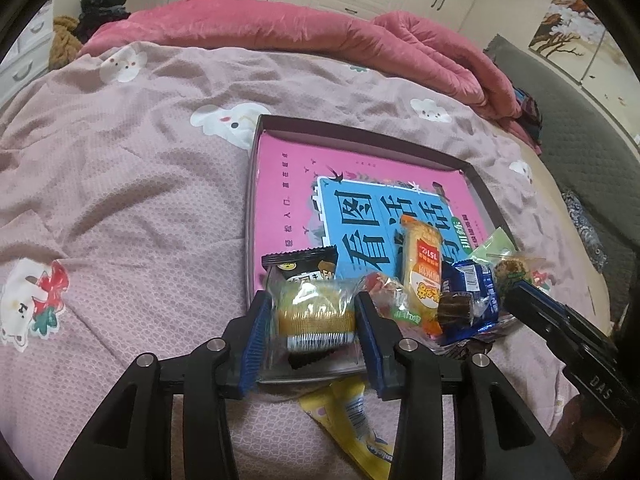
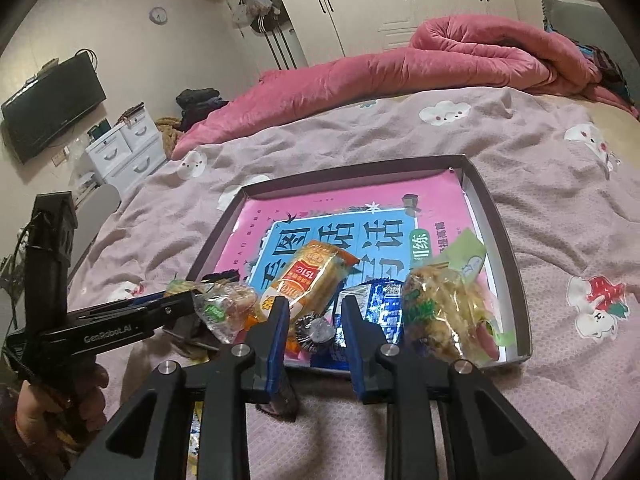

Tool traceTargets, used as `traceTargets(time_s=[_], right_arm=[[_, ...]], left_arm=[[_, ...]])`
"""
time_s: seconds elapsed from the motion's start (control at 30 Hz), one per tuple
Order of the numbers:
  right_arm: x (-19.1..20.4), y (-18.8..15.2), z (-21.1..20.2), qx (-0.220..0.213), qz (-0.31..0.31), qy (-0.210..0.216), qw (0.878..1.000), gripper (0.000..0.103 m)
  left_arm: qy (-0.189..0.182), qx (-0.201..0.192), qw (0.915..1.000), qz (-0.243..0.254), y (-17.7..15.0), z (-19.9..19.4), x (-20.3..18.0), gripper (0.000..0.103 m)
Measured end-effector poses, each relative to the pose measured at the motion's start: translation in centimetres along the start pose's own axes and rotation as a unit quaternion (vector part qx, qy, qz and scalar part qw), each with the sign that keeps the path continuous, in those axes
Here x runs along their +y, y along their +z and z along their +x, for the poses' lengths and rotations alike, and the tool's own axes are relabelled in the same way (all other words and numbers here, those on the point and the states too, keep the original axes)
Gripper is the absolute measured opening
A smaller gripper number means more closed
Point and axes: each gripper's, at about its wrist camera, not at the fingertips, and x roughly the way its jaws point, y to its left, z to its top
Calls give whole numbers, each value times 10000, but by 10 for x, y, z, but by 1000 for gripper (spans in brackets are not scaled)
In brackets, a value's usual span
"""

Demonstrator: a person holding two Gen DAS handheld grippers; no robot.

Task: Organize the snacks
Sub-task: 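Open both tools to release the snacks into the tray, then move both open tools back to the yellow bar and Snickers bar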

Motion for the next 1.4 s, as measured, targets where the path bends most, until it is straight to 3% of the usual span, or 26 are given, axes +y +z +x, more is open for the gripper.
traceTargets(time_s=[0.13, 0.53, 0.67, 1.4], right_arm=[[2, -2, -6, -20, 48, 98, 9999, 34], [8, -6, -14, -11, -1, 166, 9999, 36], [9, -7, -17, -41, 0, 172, 9998, 43], [20, -11, -27, -37, -103, 260, 9996, 47]], left_arm=[[-15, -47, 10000, -2, 1, -3, 0, 49], [-9, -204, 9998, 73, 3, -17, -4, 57], [-77, -253, 9996, 55, 4, -22, -5, 64], [64, -250, 9993, 254, -8, -53, -9, 70]])
